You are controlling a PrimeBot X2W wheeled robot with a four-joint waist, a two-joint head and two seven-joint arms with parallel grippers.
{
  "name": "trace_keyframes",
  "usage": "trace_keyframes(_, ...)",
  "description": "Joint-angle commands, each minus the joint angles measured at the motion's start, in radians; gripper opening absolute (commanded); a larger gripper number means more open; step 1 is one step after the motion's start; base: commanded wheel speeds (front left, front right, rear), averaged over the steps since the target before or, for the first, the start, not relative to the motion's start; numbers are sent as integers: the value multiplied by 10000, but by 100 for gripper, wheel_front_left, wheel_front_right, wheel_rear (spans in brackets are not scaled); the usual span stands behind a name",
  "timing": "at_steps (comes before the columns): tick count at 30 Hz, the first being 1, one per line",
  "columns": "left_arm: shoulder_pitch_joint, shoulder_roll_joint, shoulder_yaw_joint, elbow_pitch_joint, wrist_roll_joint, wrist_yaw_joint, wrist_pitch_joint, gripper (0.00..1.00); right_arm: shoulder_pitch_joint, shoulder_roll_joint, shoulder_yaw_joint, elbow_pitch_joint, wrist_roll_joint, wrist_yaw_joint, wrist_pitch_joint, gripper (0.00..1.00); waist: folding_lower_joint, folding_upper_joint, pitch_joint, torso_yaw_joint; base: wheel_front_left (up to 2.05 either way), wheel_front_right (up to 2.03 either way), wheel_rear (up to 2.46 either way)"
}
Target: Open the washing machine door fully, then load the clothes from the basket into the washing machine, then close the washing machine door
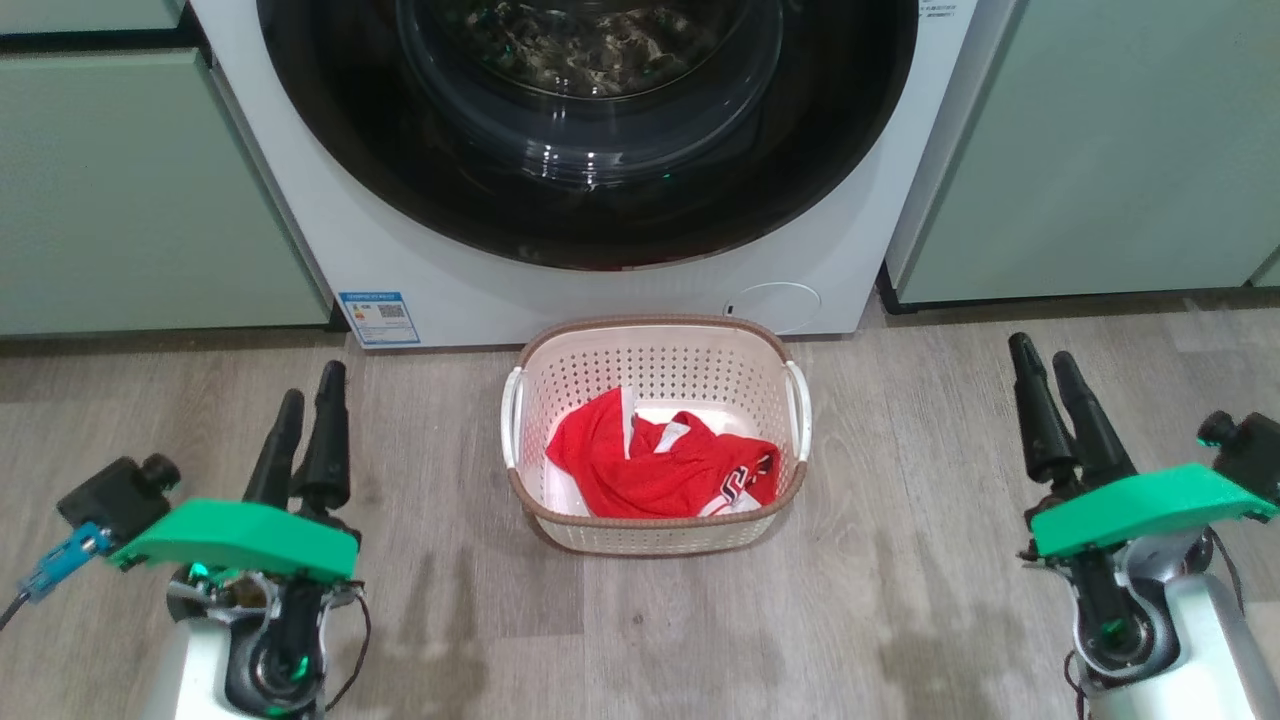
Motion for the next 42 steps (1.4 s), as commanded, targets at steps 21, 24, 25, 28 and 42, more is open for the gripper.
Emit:
trace_keyframes(21, -539, 396, -247, -48, 2853, 457, -735, 100, -624, 51, 255, 471, -3105, 1, -755, 100, 0, 0, 209, -79, 0, 0, 0)
trace_keyframes(24, -561, 426, -307, -61, 3195, 461, -823, 100, -684, 97, 219, 530, -3420, 1, -844, 100, 0, 0, 235, -84, 0, 0, 0)
trace_keyframes(25, -566, 422, -310, -64, 3268, 452, -852, 100, -705, 110, 215, 538, -3514, 1, -873, 100, 0, 0, 245, -85, 0, 0, 0)
trace_keyframes(28, -609, 420, -303, -134, 3529, 417, -940, 100, -764, 139, 226, 545, -3789, 1, -961, 100, 0, 0, 280, -80, 0, 0, 0)
trace_keyframes(42, -791, 302, -134, -85, 4750, 307, -1321, 100, -1036, 148, 362, 547, -5011, 1, -1345, 100, -1, 0, 405, -90, 0, 0, 0)
